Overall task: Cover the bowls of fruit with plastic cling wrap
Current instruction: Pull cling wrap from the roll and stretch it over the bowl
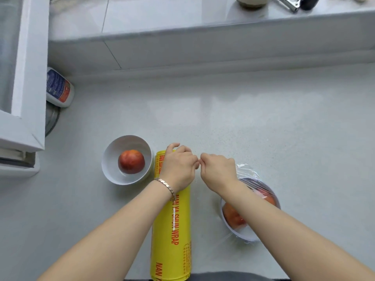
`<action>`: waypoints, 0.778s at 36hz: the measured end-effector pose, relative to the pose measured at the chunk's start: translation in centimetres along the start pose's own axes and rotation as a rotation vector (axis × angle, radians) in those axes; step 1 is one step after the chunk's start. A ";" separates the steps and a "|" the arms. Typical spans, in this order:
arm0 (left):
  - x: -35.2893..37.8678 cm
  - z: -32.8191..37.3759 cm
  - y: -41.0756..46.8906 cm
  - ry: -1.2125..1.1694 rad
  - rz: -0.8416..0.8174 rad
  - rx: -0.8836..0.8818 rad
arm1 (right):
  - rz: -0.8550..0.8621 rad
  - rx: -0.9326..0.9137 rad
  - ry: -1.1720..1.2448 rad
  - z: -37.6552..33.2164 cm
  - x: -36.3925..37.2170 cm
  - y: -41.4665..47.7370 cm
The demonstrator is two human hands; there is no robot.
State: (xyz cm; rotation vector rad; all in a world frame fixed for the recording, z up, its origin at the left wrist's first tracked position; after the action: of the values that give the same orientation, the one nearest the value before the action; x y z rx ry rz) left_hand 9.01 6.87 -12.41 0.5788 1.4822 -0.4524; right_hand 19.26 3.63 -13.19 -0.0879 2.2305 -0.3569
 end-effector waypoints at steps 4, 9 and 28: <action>0.0 -0.1 0.1 -0.003 0.007 -0.019 | -0.025 0.057 0.054 0.0 0.2 0.4; 0.2 -0.4 0.0 -0.037 -0.069 -0.034 | -0.057 0.107 0.127 0.0 0.6 0.8; -1.0 0.1 -0.7 -0.166 -0.066 0.003 | -0.141 0.359 0.220 1.8 0.3 1.4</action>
State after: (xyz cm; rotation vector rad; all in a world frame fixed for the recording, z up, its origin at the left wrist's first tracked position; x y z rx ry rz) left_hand 8.63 6.24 -11.51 0.4842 1.3448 -0.5415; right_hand 20.51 4.56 -14.87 -0.0144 2.3426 -0.8746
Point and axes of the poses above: each hand's wrist, its own y-axis towards the middle knuckle, its own x-axis out of the palm, z = x × y, the point moved 4 cm from there along y, towards the middle knuckle, and after that the axes turned 15 degrees about y, right-handed, at the moved point
